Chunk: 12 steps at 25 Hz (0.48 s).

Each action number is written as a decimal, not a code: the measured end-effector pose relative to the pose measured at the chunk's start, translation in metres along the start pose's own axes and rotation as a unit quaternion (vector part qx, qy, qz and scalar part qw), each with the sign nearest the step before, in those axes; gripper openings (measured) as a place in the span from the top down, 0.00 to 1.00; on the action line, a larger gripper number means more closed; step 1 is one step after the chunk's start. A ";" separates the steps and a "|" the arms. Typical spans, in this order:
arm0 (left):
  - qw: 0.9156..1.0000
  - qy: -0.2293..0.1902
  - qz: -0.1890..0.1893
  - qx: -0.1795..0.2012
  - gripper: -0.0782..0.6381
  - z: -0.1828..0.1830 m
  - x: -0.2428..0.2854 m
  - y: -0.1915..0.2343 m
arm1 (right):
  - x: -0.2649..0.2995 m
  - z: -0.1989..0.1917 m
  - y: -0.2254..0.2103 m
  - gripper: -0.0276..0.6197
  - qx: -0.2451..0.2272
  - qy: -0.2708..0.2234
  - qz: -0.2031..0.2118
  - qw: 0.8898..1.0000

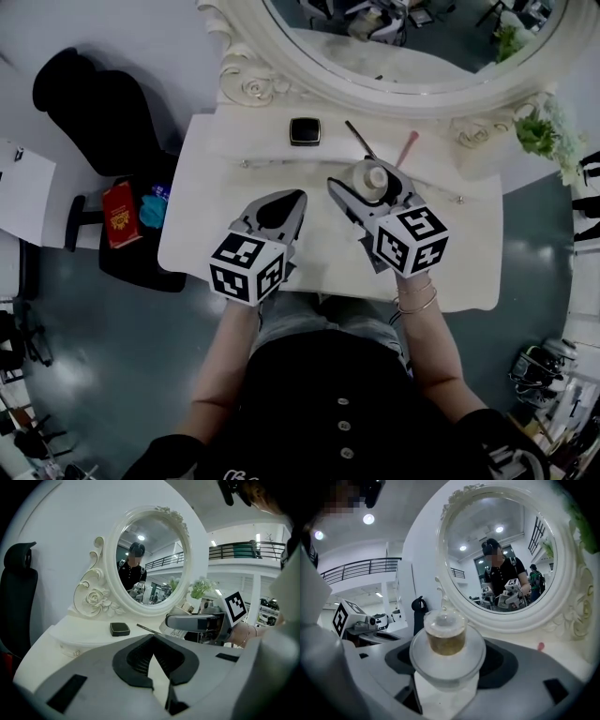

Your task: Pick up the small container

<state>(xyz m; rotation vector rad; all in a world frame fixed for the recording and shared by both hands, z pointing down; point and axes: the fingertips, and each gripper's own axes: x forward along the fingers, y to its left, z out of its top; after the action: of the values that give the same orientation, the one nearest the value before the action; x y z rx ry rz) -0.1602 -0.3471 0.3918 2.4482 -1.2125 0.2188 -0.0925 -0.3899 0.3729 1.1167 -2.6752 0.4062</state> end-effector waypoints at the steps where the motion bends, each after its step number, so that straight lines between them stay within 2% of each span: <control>1: 1.000 -0.001 -0.004 0.001 0.87 0.002 -0.001 -0.002 | -0.002 0.003 0.001 0.43 0.001 -0.005 0.002 1.000; 12: 0.999 -0.017 -0.014 0.031 0.87 0.024 -0.006 -0.020 | -0.025 0.037 0.020 0.43 -0.003 -0.059 0.024 0.998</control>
<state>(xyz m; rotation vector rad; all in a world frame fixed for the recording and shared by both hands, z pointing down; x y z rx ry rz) -0.1491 -0.3415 0.3622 2.5310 -1.2010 0.2104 -0.0932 -0.3725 0.3277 1.1109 -2.8086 0.3513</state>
